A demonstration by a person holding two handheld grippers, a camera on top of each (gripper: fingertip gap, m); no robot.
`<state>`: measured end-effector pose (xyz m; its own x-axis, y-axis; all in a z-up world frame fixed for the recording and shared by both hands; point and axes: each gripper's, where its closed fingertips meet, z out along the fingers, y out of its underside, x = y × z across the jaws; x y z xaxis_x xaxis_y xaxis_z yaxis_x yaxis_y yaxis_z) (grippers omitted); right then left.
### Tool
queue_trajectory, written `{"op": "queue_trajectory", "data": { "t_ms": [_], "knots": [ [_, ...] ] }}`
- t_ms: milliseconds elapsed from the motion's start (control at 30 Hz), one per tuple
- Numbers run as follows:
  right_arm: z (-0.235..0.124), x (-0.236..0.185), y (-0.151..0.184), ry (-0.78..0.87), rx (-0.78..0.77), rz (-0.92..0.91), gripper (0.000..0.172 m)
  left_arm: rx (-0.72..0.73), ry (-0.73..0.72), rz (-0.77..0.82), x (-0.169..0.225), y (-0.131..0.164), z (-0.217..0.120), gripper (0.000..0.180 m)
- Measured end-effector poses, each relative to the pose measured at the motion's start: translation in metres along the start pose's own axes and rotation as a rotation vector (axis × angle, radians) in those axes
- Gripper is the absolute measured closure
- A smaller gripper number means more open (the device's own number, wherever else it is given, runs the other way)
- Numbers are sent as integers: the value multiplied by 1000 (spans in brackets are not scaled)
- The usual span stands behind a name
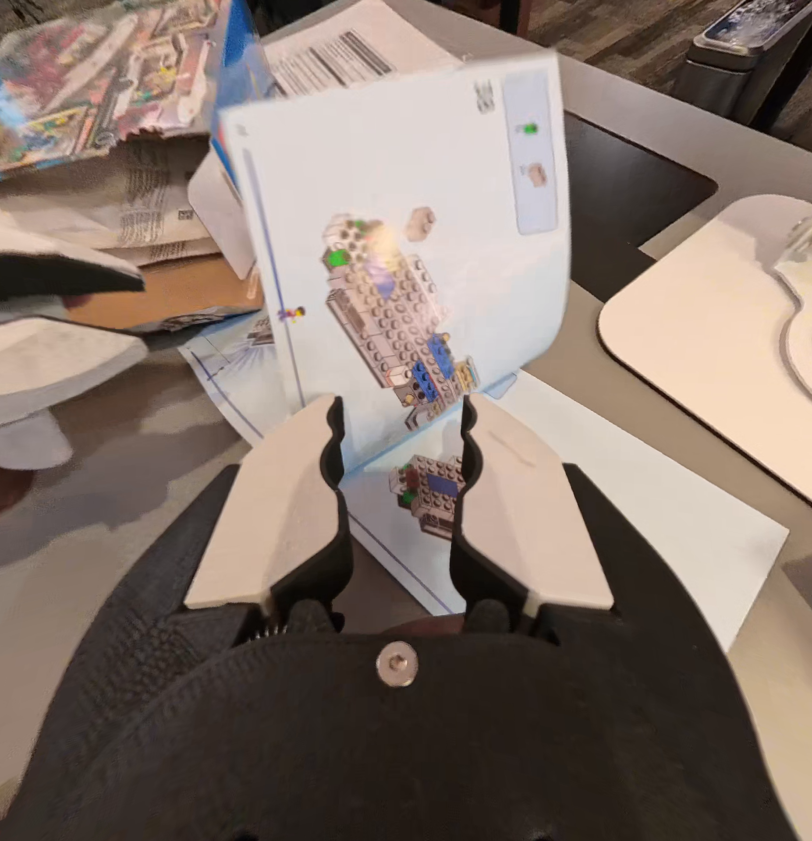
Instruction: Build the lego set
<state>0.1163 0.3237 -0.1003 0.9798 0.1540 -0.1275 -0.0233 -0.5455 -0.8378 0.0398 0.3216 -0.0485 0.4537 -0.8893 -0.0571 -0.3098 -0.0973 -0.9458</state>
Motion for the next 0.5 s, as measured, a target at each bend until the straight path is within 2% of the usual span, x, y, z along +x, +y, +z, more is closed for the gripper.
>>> {"op": "queue_trajectory", "data": {
  "t_ms": [67,167,300,433,500],
  "knots": [
    [5,-5,-2,8,-4,-20,123,-93,-77,146,-21,11,-11,146],
    [7,-6,-3,16,-9,-27,124,-311,-177,349,-54,50,-24,142],
    [1,1,-5,37,0,-38,124,-507,-107,360,-66,96,-38,140],
    [-4,22,-4,86,-9,-2,126,-582,-172,403,-88,112,-48,142],
    [1,29,4,94,-43,17,126,-614,-214,432,-98,117,-49,150]
  ]
}}
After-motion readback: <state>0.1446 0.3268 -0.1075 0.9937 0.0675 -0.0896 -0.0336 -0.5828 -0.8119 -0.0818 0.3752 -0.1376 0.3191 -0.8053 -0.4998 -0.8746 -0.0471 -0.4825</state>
